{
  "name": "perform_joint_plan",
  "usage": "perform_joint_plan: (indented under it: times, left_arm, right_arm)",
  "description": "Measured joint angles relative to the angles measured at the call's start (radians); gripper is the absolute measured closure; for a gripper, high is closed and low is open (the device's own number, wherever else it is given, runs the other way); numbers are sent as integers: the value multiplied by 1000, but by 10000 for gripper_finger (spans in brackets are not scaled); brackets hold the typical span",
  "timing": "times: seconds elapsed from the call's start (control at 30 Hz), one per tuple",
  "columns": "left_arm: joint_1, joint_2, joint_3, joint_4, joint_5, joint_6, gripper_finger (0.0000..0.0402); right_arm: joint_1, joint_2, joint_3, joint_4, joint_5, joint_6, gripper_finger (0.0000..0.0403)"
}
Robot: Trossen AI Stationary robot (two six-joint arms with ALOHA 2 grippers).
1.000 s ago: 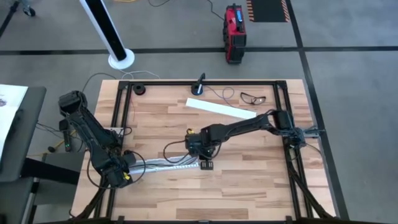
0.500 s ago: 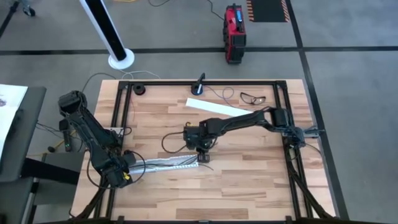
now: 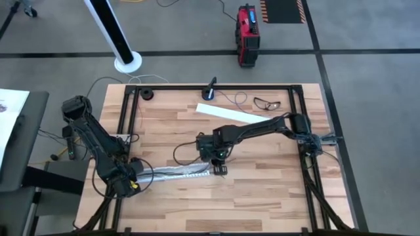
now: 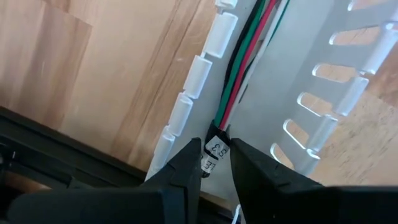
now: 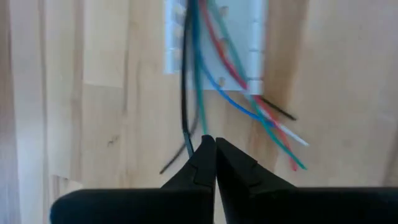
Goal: Ziptie cables
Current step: Put the colored zip-tied into the white cable duct
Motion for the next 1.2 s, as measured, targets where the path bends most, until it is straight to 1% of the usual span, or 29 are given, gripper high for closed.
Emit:
perform_joint_plan:
  times: [0.1, 0.2, 0.43, 0.5, 0.57, 0.63, 0.77, 0.97, 1.0, 1.03, 1.1, 1.2]
  left_arm:
    - [17, -1, 0, 0, 0, -14, 316]
    - [38, -1, 0, 6, 10, -1, 306]
    - [86, -1, 0, 10, 59, 79, 263]
    - [105, -10, 1, 9, 50, 81, 249]
    - [126, -20, 14, 10, 10, 88, 236]
    - [148, -34, 27, 10, -17, 109, 227]
    - [190, -68, 38, 13, -22, 159, 212]
    - [214, -113, 39, -22, -34, 163, 195]
    - [214, -117, 39, -33, -41, 162, 194]
    - [214, -119, 39, -42, -46, 161, 194]
    - [214, -119, 39, -47, -52, 170, 194]
    - [214, -118, 39, -47, -56, 184, 194]
  right_arm:
    - [-19, -3, 0, -22, 5, 16, 374]
    - [-35, -3, 0, -59, 9, 21, 341]
    - [-53, -31, -1, -74, 5, -16, 258]
    - [-58, -53, 0, -75, 2, -18, 238]
    - [-66, -72, -1, -63, 2, -18, 221]
    - [-73, -92, -1, -51, 2, -18, 208]
    - [-87, -124, 0, -40, 2, -10, 188]
    - [-91, -124, 0, -88, 15, -4, 177]
    - [-91, -124, 0, -95, 43, -6, 177]
    - [-91, -120, 0, -99, 97, -5, 177]
    - [-90, -114, 0, -103, 238, 6, 178]
    - [-100, -113, -1, -134, 442, 70, 183]
